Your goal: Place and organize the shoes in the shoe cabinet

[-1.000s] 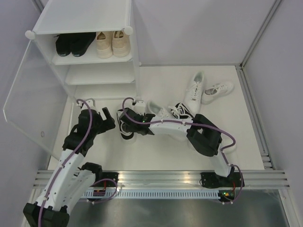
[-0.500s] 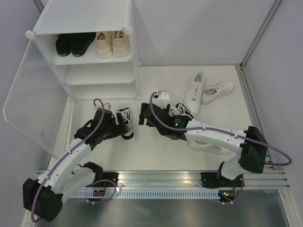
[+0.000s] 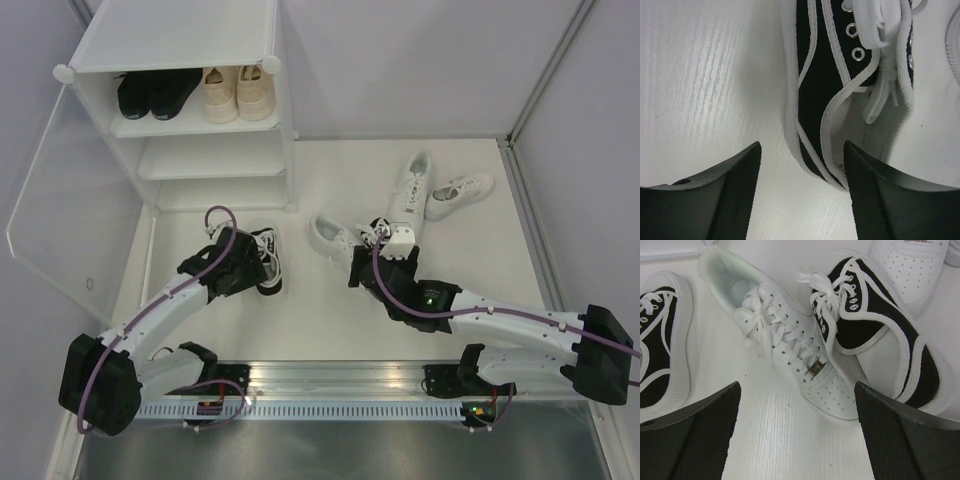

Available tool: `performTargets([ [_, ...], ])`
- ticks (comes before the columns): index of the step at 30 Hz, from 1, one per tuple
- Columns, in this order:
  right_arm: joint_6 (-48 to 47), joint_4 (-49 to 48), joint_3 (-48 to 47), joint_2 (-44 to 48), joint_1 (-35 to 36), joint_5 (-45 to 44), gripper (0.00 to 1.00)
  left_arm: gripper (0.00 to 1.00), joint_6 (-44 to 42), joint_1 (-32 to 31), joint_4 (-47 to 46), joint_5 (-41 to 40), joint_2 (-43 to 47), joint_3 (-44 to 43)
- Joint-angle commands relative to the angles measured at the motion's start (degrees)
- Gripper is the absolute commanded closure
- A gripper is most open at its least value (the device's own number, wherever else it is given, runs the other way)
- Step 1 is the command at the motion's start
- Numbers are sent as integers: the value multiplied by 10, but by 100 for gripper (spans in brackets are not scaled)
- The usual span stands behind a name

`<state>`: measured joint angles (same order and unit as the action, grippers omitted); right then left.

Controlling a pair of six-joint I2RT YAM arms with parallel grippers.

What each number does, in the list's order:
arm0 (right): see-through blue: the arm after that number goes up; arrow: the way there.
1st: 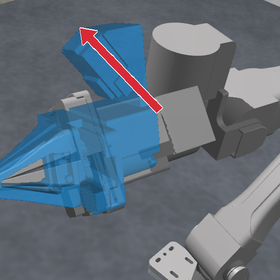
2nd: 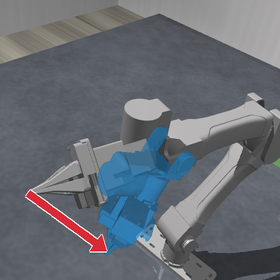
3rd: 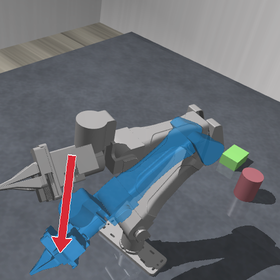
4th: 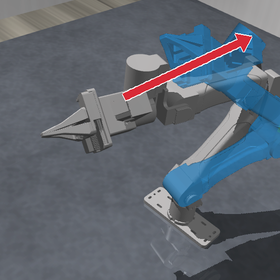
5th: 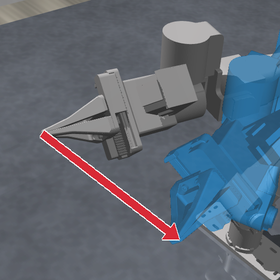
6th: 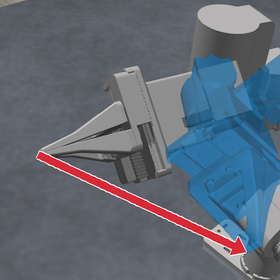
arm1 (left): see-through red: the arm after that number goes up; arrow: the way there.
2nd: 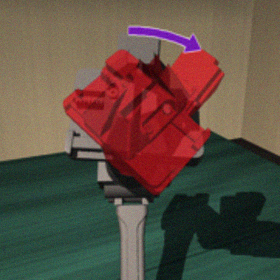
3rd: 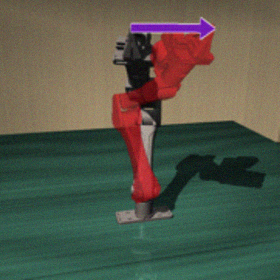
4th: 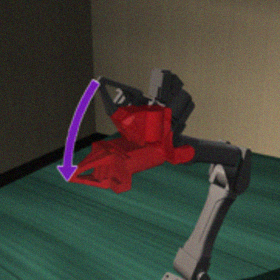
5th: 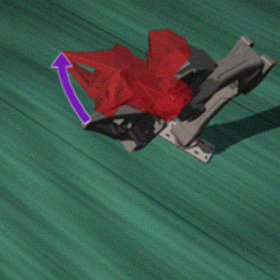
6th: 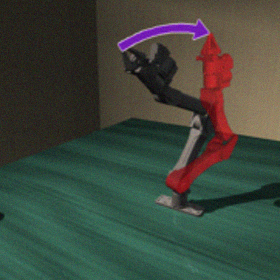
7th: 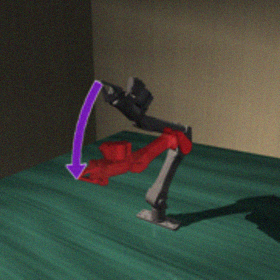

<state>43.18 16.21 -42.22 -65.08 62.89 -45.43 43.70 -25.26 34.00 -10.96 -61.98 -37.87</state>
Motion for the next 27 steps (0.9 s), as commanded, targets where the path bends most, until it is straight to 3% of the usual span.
performTargets([
  [1, -13, -42, 20, 12, 2, -32, 2, 31, 23, -3, -24, -19, -23, -8],
  [8, -29, -76, 43, -6, 2, -29, 2, 46, 42, -29, -23, -6, -62, 17],
  [11, -34, -90, 49, -12, 2, -23, 2, 60, 48, -30, -22, -6, -62, 19],
  [12, -35, -95, 51, -15, 3, -24, 2, 71, 47, -30, -21, -8, -62, 19],
  [16, -42, -101, 54, -23, 2, -26, 2, 96, 41, -30, -10, -19, -61, 3],
  [27, -62, -112, 65, -22, 2, -36, 3, 98, -50, 7, 109, -141, -9, -122],
])
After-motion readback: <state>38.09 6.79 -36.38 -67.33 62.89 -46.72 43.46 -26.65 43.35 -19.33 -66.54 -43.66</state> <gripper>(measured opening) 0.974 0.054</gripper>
